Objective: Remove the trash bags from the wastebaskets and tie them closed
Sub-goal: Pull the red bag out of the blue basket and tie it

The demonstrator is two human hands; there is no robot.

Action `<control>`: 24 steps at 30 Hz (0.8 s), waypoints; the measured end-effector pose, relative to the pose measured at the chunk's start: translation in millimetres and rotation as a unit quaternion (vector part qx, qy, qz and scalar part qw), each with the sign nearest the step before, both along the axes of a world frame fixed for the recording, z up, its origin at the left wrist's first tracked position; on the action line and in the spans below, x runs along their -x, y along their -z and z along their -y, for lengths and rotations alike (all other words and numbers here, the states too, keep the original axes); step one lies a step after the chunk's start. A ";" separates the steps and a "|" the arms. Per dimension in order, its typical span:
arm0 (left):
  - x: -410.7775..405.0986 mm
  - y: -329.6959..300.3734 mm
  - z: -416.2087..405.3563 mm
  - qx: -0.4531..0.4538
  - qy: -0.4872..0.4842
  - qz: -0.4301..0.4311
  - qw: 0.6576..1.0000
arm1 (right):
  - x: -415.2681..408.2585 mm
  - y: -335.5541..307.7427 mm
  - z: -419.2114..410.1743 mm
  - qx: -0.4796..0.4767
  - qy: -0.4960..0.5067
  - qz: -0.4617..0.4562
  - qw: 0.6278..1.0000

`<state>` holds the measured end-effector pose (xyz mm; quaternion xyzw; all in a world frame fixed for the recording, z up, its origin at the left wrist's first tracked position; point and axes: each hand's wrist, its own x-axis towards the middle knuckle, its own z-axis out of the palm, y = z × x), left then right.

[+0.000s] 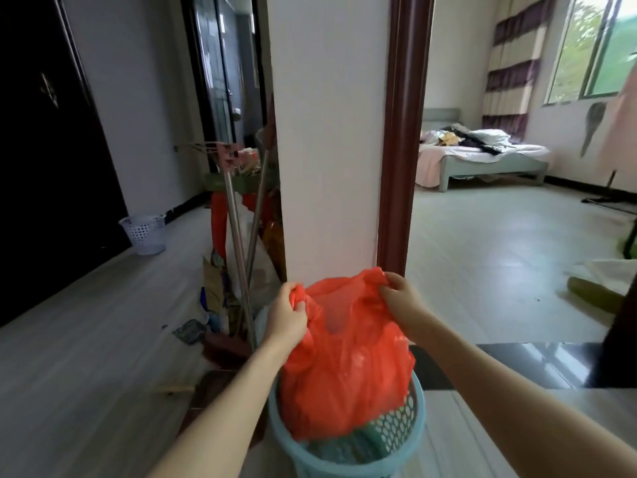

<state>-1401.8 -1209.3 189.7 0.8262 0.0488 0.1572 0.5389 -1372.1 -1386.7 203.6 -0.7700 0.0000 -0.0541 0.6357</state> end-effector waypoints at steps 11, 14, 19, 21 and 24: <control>99.7 -117.8 18.6 0.000 0.178 0.087 0.980 | 96.1 -111.9 31.3 -0.100 0.024 0.094 0.990; 130.9 -118.4 28.1 -0.002 0.242 0.050 0.969 | 140.0 -122.5 48.9 -0.064 -0.009 0.070 0.995; 161.2 -85.5 47.3 -0.072 0.274 0.002 0.959 | 195.3 -108.3 89.0 -0.005 0.009 -0.014 1.000; 168.7 -67.0 61.1 -0.078 0.261 -0.019 0.962 | 213.6 -92.9 107.5 0.050 0.025 -0.047 0.997; 174.6 -36.3 81.2 -0.126 0.240 -0.044 0.962 | 235.8 -66.8 132.8 0.149 0.049 -0.108 0.982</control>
